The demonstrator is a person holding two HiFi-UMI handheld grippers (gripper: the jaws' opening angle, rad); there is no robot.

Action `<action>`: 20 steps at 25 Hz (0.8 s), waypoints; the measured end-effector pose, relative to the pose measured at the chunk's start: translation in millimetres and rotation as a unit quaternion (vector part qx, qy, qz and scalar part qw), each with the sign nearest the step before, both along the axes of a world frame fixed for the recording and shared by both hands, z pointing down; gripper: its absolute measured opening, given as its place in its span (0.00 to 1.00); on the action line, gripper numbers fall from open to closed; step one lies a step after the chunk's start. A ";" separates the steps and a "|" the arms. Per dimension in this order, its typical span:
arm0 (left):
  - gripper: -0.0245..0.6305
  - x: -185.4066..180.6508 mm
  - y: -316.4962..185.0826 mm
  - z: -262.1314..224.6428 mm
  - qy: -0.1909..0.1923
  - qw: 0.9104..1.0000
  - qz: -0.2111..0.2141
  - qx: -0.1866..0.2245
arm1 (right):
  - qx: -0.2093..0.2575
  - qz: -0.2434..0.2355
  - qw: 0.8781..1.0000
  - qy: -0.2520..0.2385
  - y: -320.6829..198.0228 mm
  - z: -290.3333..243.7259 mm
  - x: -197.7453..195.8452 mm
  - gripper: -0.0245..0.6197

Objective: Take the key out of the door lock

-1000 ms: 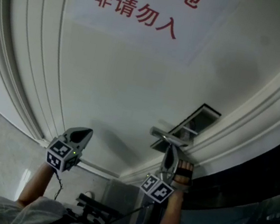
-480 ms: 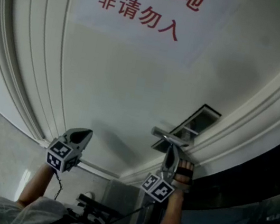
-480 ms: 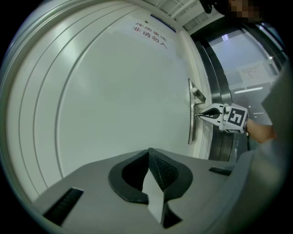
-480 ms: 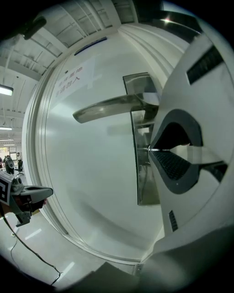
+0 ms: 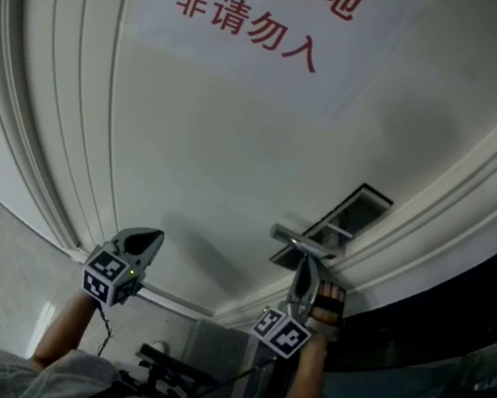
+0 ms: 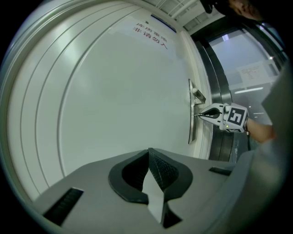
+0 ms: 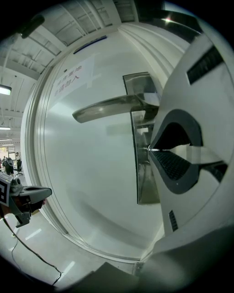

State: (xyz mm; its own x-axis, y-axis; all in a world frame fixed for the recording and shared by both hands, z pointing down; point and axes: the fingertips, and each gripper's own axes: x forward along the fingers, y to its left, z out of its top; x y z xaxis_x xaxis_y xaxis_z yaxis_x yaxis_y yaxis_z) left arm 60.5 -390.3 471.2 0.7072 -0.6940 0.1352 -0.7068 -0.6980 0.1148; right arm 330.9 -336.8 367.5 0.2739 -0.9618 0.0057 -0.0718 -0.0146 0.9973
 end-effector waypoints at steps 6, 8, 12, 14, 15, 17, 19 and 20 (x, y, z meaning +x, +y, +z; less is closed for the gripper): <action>0.05 -5.5 -1.7 0.6 -0.002 1.000 -0.002 0.000 | 0.000 0.004 1.000 0.002 0.1 -0.1 0.4 0.07; 0.05 -5.9 -2.5 1.0 -0.002 1.000 -0.002 0.000 | -0.001 0.004 1.000 0.005 -0.3 0.3 0.4 0.07; 0.05 -6.3 -4.0 -0.3 -0.002 1.000 0.000 0.001 | -0.005 0.007 1.000 0.010 -0.4 1.1 0.2 0.07; 0.05 -6.4 -4.7 -1.1 -0.002 1.000 0.002 0.002 | -0.007 0.008 1.000 0.012 -0.6 1.2 0.3 0.07; 0.05 -6.7 -5.0 -1.1 -0.001 1.000 0.002 0.002 | -0.007 0.009 1.000 0.014 -0.6 1.2 0.4 0.07; 0.05 -7.7 -4.9 -0.3 -0.001 1.000 0.003 0.001 | -0.010 0.012 1.000 0.018 -0.3 1.7 0.4 0.07; 0.05 -9.4 -4.9 0.4 -0.001 1.000 0.002 0.000 | -0.015 0.015 0.999 0.024 0.0 2.6 0.7 0.07; 0.05 -10.0 -5.1 0.3 -0.001 1.000 0.002 0.000 | -0.017 0.017 0.999 0.027 0.5 2.7 0.8 0.07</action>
State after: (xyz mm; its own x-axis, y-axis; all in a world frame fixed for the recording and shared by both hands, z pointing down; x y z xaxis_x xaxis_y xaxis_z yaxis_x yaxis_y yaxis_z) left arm 50.5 -395.3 471.5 0.7097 -0.6911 0.1367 -0.7042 -0.7008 0.1135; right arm 331.6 -336.3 370.3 0.3064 -0.9516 0.0226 -0.0177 0.0180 0.9997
